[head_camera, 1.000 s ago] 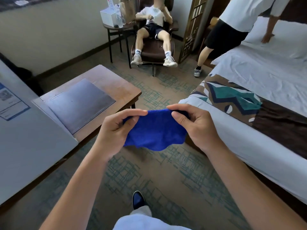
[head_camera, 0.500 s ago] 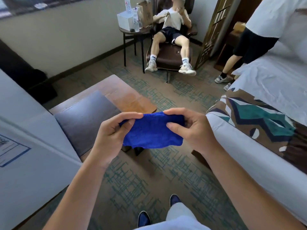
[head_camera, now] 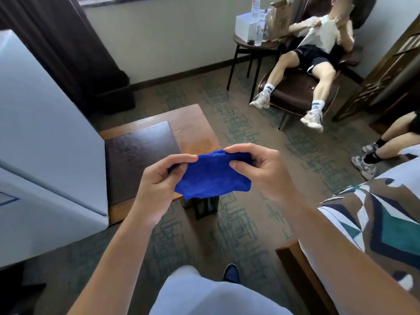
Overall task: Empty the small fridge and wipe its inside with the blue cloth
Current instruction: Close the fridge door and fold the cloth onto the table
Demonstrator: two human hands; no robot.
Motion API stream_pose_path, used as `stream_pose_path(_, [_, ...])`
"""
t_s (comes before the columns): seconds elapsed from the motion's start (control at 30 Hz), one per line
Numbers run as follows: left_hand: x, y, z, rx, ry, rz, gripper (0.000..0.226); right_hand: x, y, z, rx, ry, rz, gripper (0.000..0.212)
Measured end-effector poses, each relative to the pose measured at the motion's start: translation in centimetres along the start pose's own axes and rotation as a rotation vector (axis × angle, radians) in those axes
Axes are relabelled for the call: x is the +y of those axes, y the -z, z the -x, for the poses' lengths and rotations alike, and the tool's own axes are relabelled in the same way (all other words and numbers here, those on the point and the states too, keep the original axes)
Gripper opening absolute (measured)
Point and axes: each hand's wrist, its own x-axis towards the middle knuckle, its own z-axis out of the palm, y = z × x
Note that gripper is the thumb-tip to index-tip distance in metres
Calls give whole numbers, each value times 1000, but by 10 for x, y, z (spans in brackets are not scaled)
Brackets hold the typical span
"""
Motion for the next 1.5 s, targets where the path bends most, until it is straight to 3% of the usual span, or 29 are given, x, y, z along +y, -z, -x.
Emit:
stream_pose_path(0.2, [-20, -17, -28, 102, 97, 74, 38, 22, 17, -43, -70, -18, 14, 28])
stream_pose_path(0.4, [-38, -19, -73, 83, 157, 88, 40, 47, 22, -89, -81, -66, -11, 35])
stream_pose_path(0.8, [-66, -11, -181, 51, 235, -46, 34, 98, 24, -182, -67, -176, -4, 27])
stream_pose_path(1.1, [-106, -22, -216, 192, 378, -86, 31, 151, 26, -246, -220, -278, -17, 28])
stream_pose_path(1.27, [-143, -30, -208, 317, 538, -118, 31, 197, 14, -255, -369, -487, -87, 32])
stream_pose_path(1.5, [-182, -31, -175, 256, 750, -11, 33, 229, 20, -224, -528, -660, -42, 35])
